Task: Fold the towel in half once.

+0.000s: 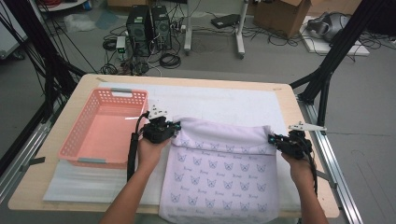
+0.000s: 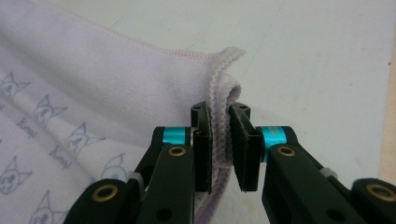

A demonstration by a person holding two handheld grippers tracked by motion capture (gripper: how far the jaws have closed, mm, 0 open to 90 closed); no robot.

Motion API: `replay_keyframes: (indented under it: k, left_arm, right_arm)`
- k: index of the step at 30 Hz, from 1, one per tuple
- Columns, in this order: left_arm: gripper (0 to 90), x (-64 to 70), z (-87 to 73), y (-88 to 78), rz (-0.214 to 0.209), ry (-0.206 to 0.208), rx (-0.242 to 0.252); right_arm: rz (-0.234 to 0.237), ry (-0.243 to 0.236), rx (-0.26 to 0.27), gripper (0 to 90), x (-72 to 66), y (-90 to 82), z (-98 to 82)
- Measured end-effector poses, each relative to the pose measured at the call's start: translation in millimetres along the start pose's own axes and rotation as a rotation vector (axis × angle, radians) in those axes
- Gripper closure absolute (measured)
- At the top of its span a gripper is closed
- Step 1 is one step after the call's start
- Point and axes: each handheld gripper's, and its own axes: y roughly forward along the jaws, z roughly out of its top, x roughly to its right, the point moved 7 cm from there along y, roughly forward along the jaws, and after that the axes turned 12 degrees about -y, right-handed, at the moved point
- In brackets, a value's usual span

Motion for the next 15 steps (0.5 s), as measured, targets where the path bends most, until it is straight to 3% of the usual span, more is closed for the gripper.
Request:
replay_keyframes:
  k: [5,12,15]
  left_arm:
    - [82.7,-5.6,4.9,9.1,0.020,-0.015,0.019]
    - [82.6,-12.2,-1.7,17.8,0.052,-0.006,-0.020]
    - [81.7,-14.1,-5.4,20.0,0.065,-0.001,-0.040]
  right_arm:
    - [-0.010,0.040,-0.003,80.2,10.1,13.2,7.2]
    - [-0.026,0.063,-0.027,80.2,13.1,30.4,5.2]
    - [-0.038,0.051,-0.038,79.2,12.7,35.7,5.0]
